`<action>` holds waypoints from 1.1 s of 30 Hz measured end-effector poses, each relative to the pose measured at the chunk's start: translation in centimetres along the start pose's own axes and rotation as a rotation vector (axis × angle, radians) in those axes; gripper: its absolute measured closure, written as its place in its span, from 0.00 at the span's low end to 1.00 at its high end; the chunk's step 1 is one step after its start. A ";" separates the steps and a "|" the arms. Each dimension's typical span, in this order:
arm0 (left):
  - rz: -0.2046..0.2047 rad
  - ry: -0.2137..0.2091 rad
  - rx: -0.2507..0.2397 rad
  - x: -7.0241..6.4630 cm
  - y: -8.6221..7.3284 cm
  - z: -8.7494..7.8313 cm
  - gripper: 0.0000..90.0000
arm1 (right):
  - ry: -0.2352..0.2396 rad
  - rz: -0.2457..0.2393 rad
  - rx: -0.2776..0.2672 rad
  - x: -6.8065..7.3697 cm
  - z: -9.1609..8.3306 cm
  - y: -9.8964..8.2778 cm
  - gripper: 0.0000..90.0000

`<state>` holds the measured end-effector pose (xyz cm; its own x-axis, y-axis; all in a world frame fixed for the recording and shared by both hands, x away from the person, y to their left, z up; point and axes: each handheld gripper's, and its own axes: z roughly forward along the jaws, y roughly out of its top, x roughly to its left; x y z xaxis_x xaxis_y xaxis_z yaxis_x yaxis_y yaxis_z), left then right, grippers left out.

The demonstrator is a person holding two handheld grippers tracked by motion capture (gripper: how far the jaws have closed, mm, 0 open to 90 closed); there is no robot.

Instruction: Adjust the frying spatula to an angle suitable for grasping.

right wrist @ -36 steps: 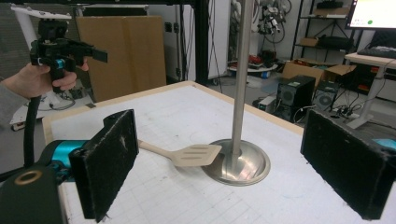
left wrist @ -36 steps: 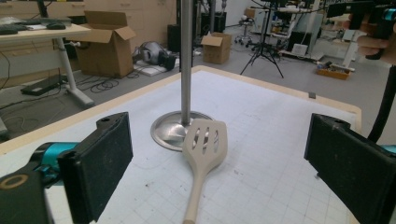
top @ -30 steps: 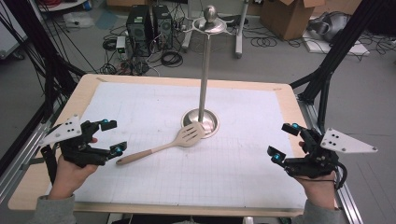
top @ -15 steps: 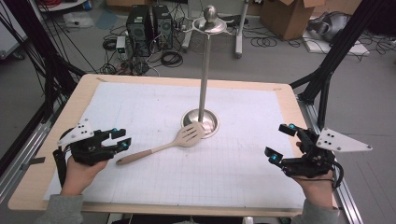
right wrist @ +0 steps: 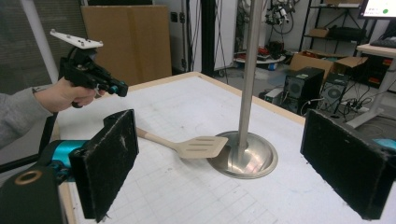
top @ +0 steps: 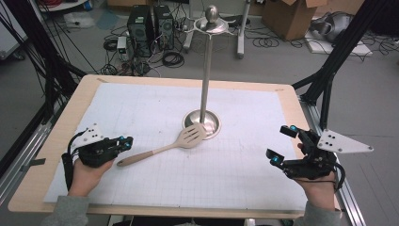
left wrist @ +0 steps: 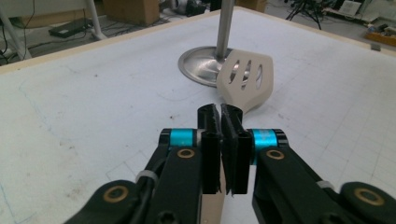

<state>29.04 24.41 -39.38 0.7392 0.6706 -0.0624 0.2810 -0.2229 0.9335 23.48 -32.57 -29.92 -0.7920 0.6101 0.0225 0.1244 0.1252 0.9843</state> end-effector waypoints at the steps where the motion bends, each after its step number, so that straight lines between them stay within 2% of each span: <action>1: -0.006 0.000 0.000 0.1 -0.1 0.1 0.98 | 0.002 0.004 0.002 0.0 0.0 0.0 0.11; 18: 0.035 0.028 0.083 0.5 -1.4 2.2 1.00 | 0.006 0.004 0.014 -0.1 0.2 -0.3 0.11; 23: 0.038 0.023 0.104 0.5 -1.8 2.8 1.00 | 0.006 0.010 0.018 0.0 0.2 -0.3 0.11; 27: 0.039 0.035 0.134 0.6 -2.0 3.3 1.00 | 0.008 0.008 0.016 0.0 0.2 -0.3 0.11; 30: 0.039 0.029 0.150 0.6 -2.2 3.6 1.00 | 0.008 0.008 0.014 0.0 0.2 -0.3 0.11; 33: 0.056 0.017 0.175 0.5 -2.3 4.0 1.00 | 0.009 0.010 0.015 0.0 0.2 -0.3 0.11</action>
<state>31.24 22.39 -42.98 0.7464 0.6654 -0.0045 0.3428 -0.3787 0.8597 23.59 -32.45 -30.27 -0.7960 0.6043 0.0335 0.1407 0.1310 0.9813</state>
